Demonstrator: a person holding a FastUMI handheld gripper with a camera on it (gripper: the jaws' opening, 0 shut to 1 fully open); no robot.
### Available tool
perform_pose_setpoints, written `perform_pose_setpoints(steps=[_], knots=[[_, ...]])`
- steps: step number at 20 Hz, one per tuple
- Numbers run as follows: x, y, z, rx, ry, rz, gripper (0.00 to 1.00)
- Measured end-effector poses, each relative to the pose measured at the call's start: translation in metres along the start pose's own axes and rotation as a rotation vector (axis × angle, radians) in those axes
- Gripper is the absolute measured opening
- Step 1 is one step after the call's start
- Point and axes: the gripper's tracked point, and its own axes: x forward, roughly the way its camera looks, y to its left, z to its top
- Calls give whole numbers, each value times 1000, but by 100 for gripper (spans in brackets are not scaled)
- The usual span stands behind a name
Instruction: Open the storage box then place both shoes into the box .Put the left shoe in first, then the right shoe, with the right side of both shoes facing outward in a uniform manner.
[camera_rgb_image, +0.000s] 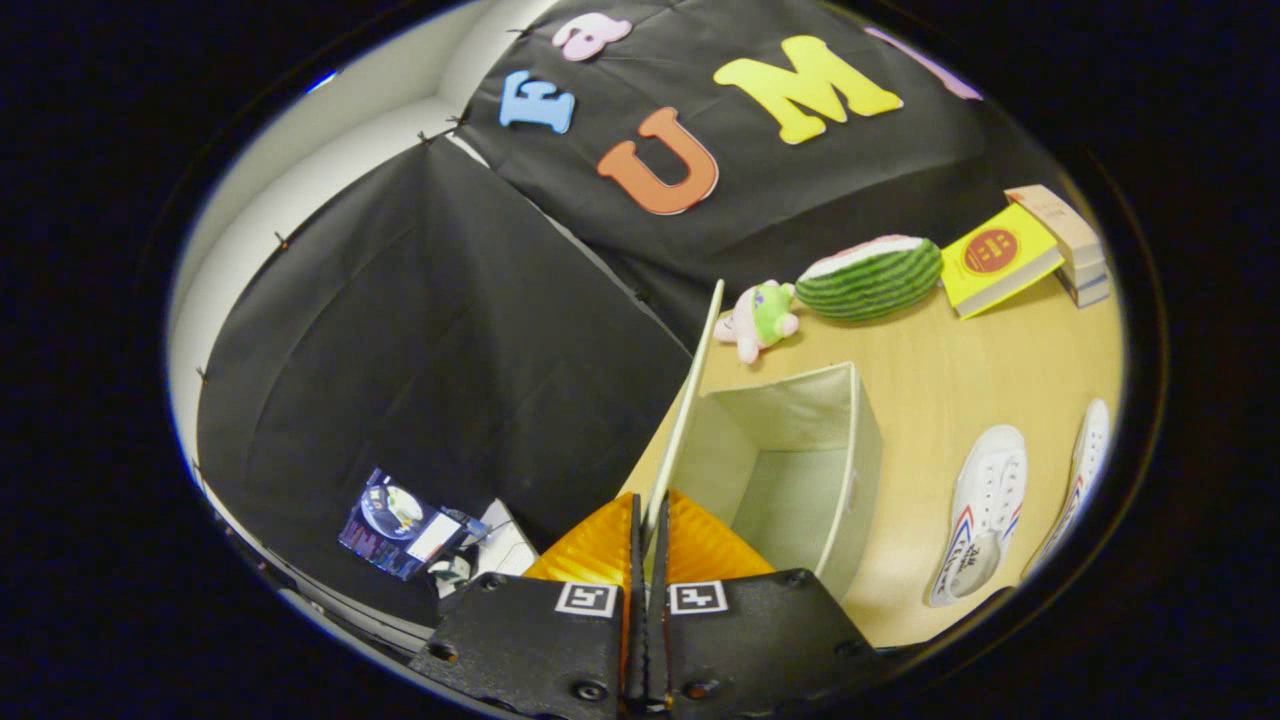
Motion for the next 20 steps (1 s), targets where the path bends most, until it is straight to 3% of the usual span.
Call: perform_pose_setpoints(steps=[8,14,16,20], knots=[[42,71,8,-184,37,23,7],[63,97,10,-307,36,10,22],[70,108,12,-357,7,18,32],[70,111,14,-419,-16,-12,73]])
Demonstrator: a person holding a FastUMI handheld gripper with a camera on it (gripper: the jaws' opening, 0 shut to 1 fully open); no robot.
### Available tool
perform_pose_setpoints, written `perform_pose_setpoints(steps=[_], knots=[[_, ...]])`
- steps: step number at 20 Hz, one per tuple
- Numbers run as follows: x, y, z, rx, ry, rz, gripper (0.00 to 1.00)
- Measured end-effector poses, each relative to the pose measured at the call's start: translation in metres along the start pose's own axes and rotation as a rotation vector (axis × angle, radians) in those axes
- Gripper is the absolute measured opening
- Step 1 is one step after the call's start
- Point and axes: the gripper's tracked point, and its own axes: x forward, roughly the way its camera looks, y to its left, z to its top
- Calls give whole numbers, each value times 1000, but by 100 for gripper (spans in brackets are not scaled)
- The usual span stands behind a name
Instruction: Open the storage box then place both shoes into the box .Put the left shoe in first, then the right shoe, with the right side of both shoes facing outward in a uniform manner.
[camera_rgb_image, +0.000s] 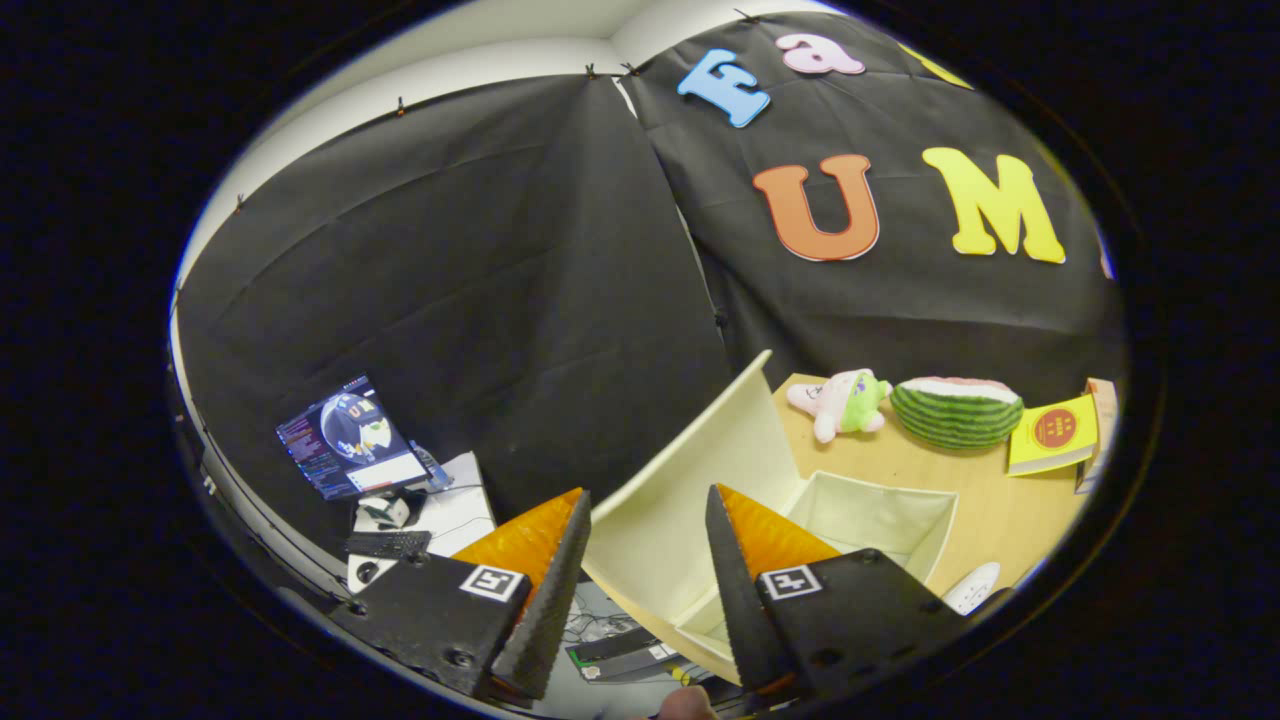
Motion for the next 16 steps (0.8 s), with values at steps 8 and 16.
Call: perform_pose_setpoints(steps=[8,16], knots=[[-27,-36,24,-102,-138,-158,92],[-90,-114,12,-104,-134,-335,93]])
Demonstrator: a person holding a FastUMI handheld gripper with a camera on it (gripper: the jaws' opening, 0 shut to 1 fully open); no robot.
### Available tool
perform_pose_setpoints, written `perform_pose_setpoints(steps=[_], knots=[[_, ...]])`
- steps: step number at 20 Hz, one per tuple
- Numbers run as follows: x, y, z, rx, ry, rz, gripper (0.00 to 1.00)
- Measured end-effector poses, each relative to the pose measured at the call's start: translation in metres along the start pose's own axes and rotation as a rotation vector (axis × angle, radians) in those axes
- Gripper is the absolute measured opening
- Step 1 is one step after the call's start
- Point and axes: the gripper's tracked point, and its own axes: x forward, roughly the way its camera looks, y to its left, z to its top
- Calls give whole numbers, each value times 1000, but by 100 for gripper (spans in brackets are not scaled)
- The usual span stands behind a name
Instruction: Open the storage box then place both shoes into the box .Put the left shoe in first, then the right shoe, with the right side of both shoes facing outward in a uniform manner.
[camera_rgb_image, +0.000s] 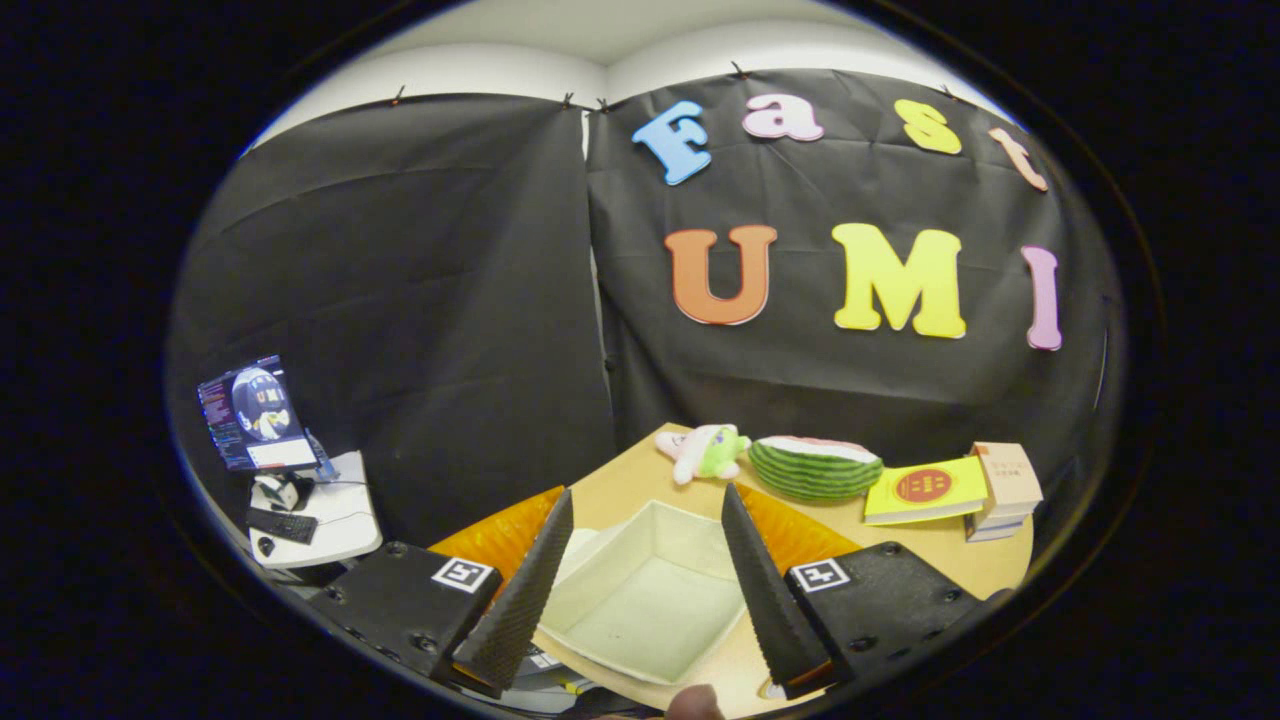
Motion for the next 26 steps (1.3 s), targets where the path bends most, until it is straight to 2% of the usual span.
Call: perform_pose_setpoints(steps=[7,12,21,26], knots=[[-35,-85,-40,-38,84,-139,93],[-46,-131,-108,-37,241,-201,93],[-37,-197,-268,138,611,-234,93],[-20,-227,-317,244,731,-257,93]])
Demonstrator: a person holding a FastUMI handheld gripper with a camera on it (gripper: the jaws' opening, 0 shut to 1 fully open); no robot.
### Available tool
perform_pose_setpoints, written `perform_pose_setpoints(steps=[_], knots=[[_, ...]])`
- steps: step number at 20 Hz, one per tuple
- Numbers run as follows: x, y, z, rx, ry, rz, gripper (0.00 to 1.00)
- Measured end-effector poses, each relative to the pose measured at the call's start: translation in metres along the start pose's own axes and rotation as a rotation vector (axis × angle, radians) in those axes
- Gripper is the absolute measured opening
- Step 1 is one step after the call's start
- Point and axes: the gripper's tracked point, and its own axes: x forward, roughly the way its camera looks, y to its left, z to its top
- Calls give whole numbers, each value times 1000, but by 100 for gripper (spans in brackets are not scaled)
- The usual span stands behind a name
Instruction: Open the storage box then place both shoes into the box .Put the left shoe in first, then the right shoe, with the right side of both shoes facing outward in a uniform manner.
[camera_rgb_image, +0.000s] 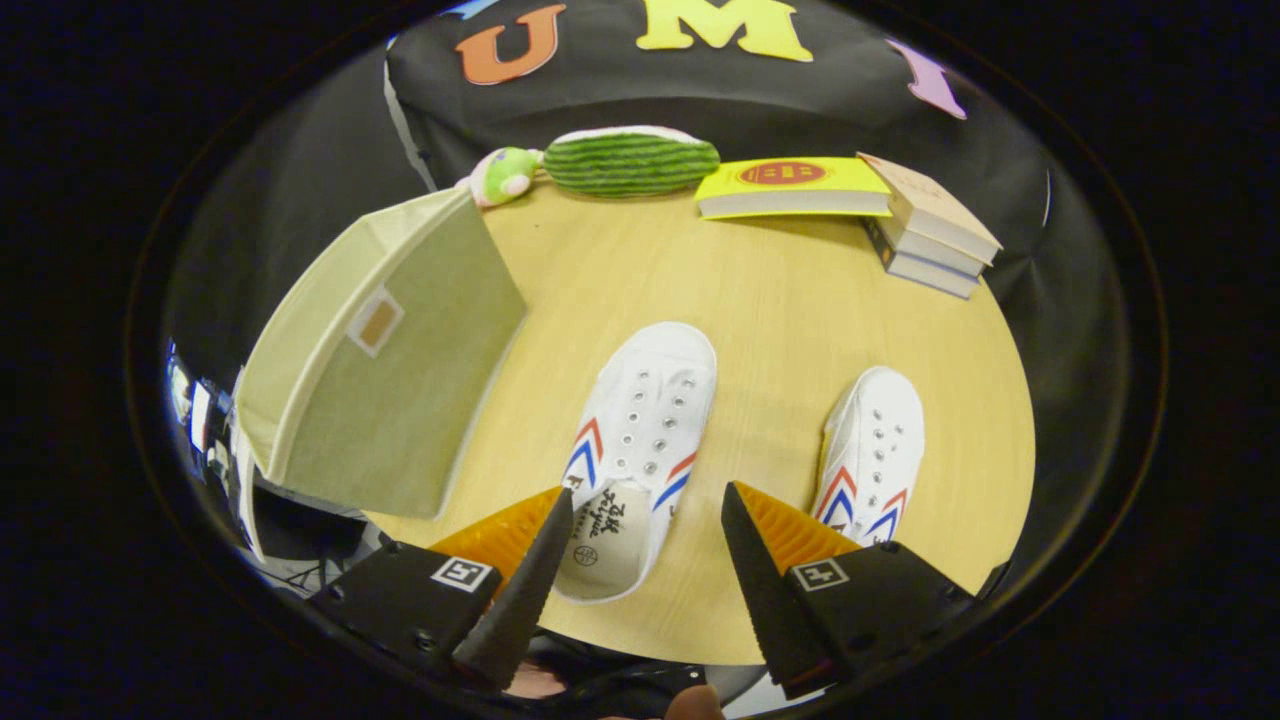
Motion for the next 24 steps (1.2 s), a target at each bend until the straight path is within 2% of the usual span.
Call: perform_pose_setpoints(steps=[8,11,14,16,18,20,21,24], knots=[[38,3,-33,59,172,60,90],[38,9,-32,63,184,79,73],[41,20,-34,160,212,144,55],[40,19,-32,182,210,159,36],[39,17,-32,210,196,168,31],[39,15,-32,248,187,170,20],[38,16,-32,267,182,173,10],[33,25,-33,339,175,222,7]])
